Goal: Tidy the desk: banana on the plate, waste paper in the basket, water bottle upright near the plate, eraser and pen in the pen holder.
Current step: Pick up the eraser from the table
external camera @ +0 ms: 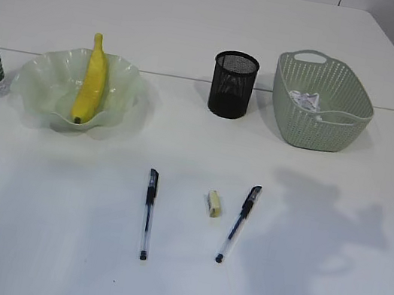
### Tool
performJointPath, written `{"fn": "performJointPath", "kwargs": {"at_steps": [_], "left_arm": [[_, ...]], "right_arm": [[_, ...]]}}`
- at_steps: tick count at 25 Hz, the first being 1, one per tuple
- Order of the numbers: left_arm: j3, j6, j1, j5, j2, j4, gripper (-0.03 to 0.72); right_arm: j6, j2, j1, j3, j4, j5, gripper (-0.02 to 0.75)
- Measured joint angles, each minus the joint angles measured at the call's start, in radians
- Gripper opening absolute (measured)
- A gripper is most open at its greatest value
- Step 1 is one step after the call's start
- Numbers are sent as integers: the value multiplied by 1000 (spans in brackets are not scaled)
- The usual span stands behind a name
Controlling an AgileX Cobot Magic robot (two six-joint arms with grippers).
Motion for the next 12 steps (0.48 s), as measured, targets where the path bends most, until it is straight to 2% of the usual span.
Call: {"fn": "performJointPath", "kwargs": {"at_steps": [4,12], "left_arm": [[0,-130,44,99,-28,158,-22],[41,-174,48,98,-51,164,-23]], "right_arm": [[0,0,0,0,0,0,587],[-3,0,0,0,0,0,587]]}}
